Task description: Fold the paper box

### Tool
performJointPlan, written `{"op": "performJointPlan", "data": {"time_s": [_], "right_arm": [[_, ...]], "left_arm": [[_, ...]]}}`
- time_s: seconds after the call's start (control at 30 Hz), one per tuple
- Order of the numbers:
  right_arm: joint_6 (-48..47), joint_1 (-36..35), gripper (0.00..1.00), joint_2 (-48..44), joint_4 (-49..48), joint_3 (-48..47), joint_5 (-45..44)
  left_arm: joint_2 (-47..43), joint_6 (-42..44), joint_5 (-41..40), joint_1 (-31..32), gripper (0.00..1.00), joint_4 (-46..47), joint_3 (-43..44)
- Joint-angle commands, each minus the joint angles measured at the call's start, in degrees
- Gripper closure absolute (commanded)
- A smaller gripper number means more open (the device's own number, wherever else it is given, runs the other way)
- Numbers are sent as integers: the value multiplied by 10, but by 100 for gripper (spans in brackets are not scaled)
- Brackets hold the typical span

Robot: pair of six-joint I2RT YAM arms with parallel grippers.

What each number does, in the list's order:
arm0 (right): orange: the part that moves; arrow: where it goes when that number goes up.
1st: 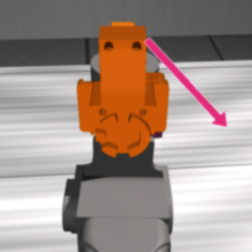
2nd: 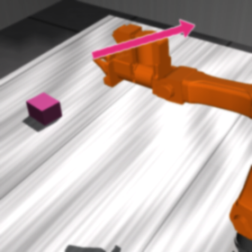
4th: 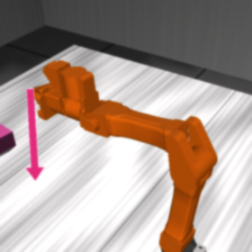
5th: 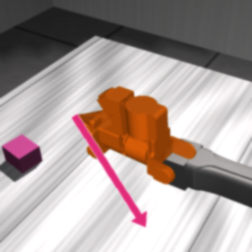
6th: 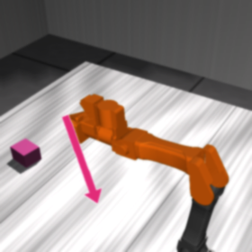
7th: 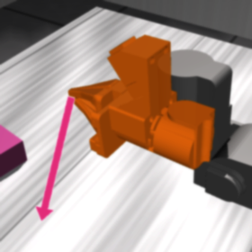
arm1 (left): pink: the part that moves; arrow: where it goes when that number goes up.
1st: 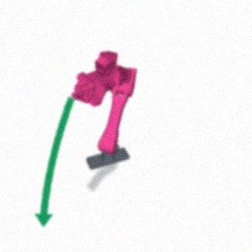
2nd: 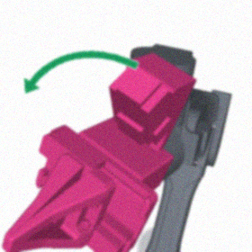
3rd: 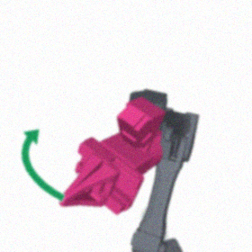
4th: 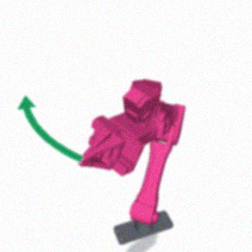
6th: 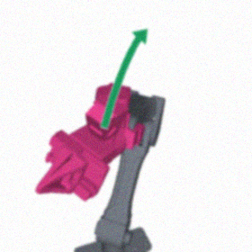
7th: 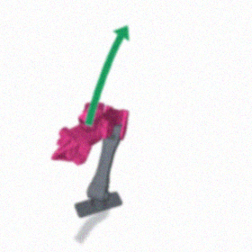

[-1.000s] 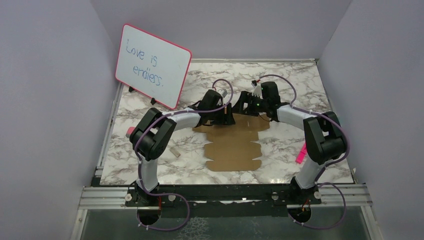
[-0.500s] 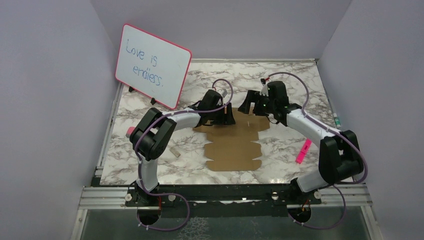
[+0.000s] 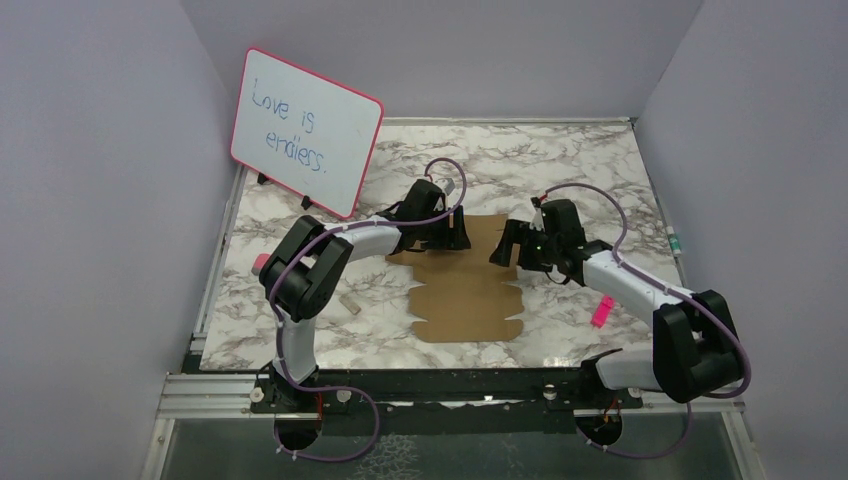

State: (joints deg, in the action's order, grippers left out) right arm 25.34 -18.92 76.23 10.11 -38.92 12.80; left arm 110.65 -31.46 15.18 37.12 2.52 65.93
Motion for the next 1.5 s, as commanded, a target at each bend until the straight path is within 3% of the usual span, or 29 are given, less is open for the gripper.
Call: {"op": "performJointPlan", "data": {"time_s": [0.0,0.5,1.13,1.47], "right_arm": [[11,-2,11,-4,-4,21,-15],[11,-2,12,35,-39,33,65],[17,-6,15,-14,-26,7,142],[32,-44,16,12,-52,7,132]], "left_arm": [[-1,9,-12,1,32,-14,-10],[2,4,-8,1,32,-5,-16],[-5,-2,-8,1,32,0,-25],[-12,-5,-7,1,32,4,-30]]}}
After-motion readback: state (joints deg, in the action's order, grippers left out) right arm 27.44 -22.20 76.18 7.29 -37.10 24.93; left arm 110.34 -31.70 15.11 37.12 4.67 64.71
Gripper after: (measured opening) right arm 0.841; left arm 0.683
